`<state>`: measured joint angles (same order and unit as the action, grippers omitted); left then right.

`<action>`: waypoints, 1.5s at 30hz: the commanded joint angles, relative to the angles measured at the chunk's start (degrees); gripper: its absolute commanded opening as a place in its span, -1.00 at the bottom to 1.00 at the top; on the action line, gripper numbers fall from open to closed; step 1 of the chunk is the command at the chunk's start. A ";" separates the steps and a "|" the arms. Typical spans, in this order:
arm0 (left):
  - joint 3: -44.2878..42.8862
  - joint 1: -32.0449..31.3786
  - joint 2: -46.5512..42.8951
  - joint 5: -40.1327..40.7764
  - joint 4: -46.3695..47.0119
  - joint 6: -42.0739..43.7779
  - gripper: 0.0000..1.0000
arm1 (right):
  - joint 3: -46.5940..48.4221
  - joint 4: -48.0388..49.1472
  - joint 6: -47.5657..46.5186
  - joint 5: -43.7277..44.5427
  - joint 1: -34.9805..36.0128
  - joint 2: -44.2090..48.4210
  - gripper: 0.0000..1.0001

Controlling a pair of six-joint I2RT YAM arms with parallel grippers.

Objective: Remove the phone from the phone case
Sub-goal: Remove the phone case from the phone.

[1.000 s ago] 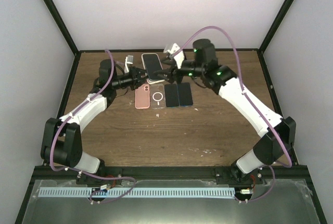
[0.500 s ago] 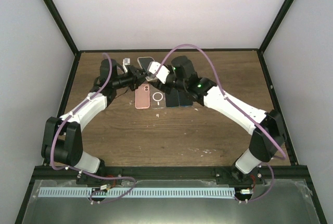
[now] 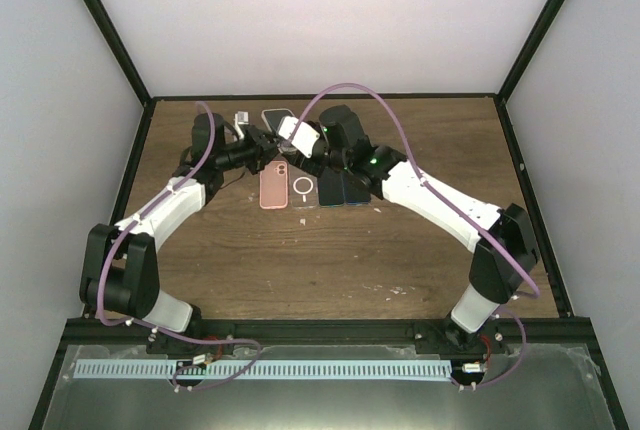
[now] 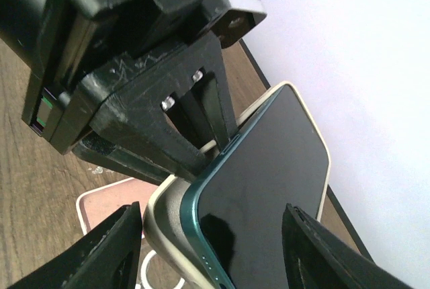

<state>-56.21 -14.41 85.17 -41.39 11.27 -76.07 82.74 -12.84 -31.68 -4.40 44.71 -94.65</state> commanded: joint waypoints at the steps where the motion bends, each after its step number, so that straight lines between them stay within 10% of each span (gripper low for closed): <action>1: -1.94 -0.19 -0.97 -1.70 1.60 2.68 -1.00 | 1.66 -0.49 0.97 -3.32 -0.32 3.94 0.09; 27: -2.40 -0.81 0.19 -4.17 4.59 1.78 -1.00 | -4.99 8.42 -8.48 11.68 -0.32 1.03 -0.16; 38: -6.08 -1.33 2.04 -15.46 5.53 8.03 -1.00 | -15.14 34.58 -27.88 17.44 -0.79 -0.10 -0.39; 45: -4.95 -0.78 0.78 -16.32 4.31 9.88 -1.00 | -10.05 31.96 -26.59 16.81 -1.30 -1.03 -0.92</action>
<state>-59.72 -14.06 89.10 -45.89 13.26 -70.13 68.31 17.80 -57.93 6.42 46.00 -94.85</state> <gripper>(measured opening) 0.110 0.110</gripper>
